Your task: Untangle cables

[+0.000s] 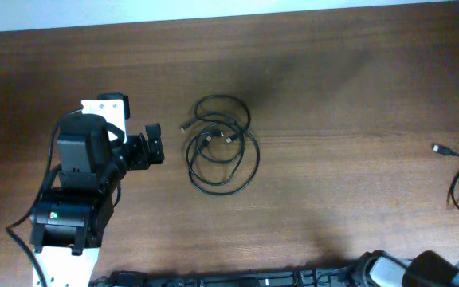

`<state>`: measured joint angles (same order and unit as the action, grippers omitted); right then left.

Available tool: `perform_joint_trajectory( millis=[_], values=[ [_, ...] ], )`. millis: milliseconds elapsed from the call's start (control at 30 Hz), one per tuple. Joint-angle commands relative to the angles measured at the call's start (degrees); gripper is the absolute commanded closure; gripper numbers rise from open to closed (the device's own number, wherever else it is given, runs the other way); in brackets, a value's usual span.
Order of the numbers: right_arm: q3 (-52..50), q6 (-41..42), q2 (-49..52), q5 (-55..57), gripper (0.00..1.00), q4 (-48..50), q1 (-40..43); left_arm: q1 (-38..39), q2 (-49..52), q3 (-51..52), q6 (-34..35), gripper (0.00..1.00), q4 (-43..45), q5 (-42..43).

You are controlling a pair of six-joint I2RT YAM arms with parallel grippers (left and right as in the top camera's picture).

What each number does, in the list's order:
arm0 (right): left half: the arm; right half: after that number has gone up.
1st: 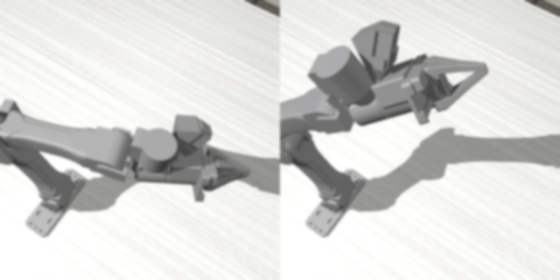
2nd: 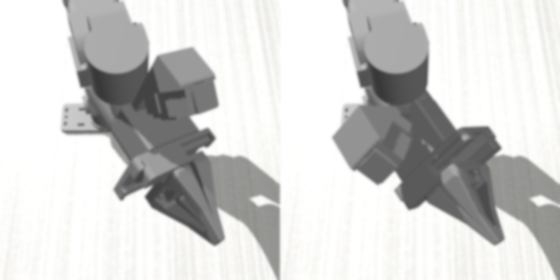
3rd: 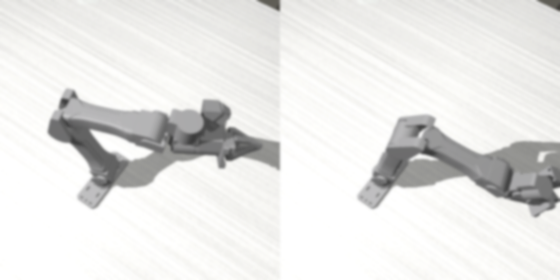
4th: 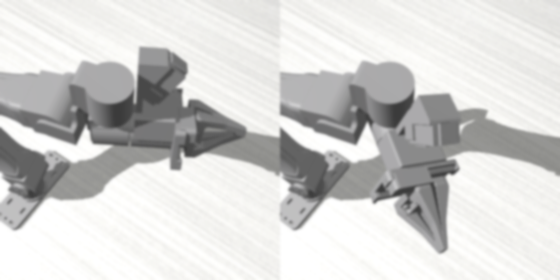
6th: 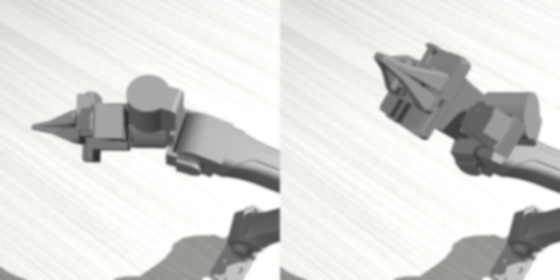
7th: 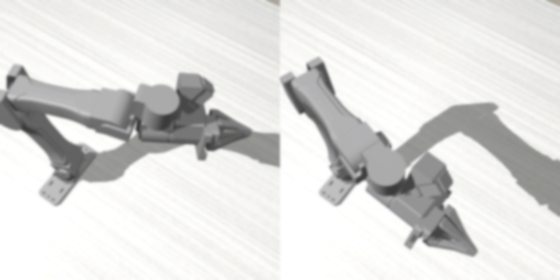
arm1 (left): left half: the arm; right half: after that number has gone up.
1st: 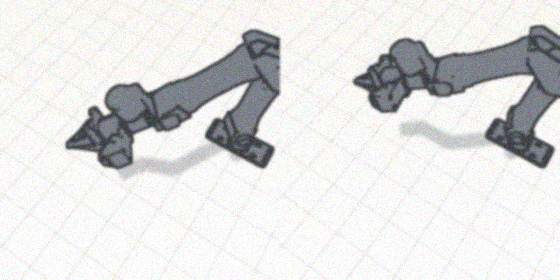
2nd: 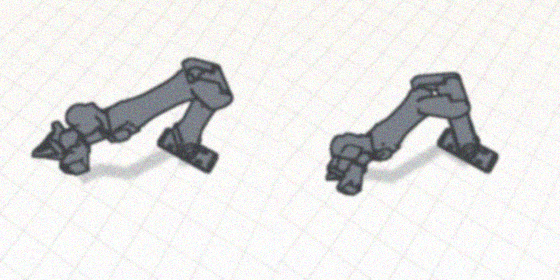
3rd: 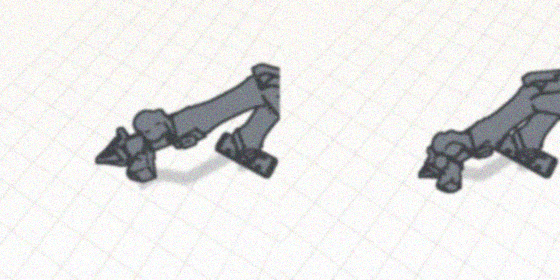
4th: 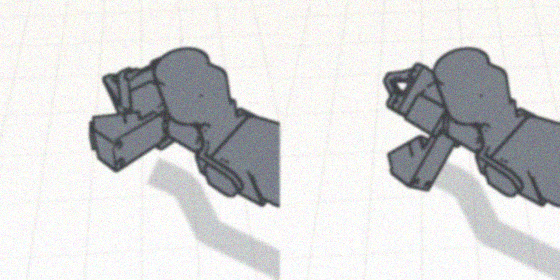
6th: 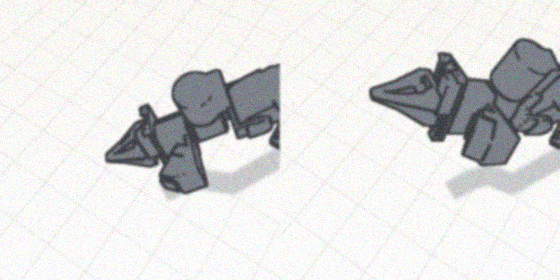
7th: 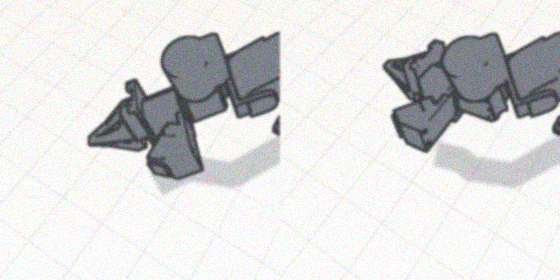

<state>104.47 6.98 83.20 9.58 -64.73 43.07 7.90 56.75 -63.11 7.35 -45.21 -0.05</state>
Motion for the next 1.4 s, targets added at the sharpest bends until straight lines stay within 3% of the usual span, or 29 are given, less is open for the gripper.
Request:
perform_joint_trajectory(
  millis=[0,400,667,733,767,800,867,933,1067,1367],
  values=[
    [0.7,1.1,2.3,-3.8,0.96,-0.8,4.9,-0.3,-0.1,-0.4,0.7,0.01,0.1,-0.4],
    [0.5,10.4,8.7,-4.3,0.96,-5.6,20.4,-0.3,-0.1,-0.4,0.7,0.01,0.1,-0.4],
    [0.4,10.5,13.9,-6.0,0.95,-5.6,21.6,-0.3,-0.1,-0.4,0.7,0.01,0.1,-0.4],
    [0.4,10.5,15.4,-6.1,0.79,-6.0,21.6,-0.3,-0.1,-0.4,0.7,0.01,0.1,-0.4],
    [0.4,10.5,16.2,-6.4,0.58,-6.3,21.6,-0.3,-0.1,-0.4,0.7,0.01,0.1,-0.4],
    [0.4,10.5,16.8,-6.7,0.27,-6.7,21.6,-0.3,-0.1,-0.4,0.7,0.01,0.1,-0.4],
    [0.4,10.5,17.6,-8.1,0.09,-7.5,21.6,-0.3,-0.1,-0.4,0.7,0.01,0.1,-0.4],
    [0.4,10.1,17.7,-9.4,0.02,-7.9,21.6,-0.3,-0.1,-0.4,0.7,0.01,0.1,-0.4],
    [0.4,9.0,17.7,-11.8,0.0,-8.5,21.5,-0.3,-0.1,-0.4,0.7,0.01,0.1,-0.4],
    [0.4,-9.5,17.7,-35.6,0.0,-12.1,18.6,-0.3,-0.1,-0.4,0.7,0.01,0.1,-0.4]
  ],
)
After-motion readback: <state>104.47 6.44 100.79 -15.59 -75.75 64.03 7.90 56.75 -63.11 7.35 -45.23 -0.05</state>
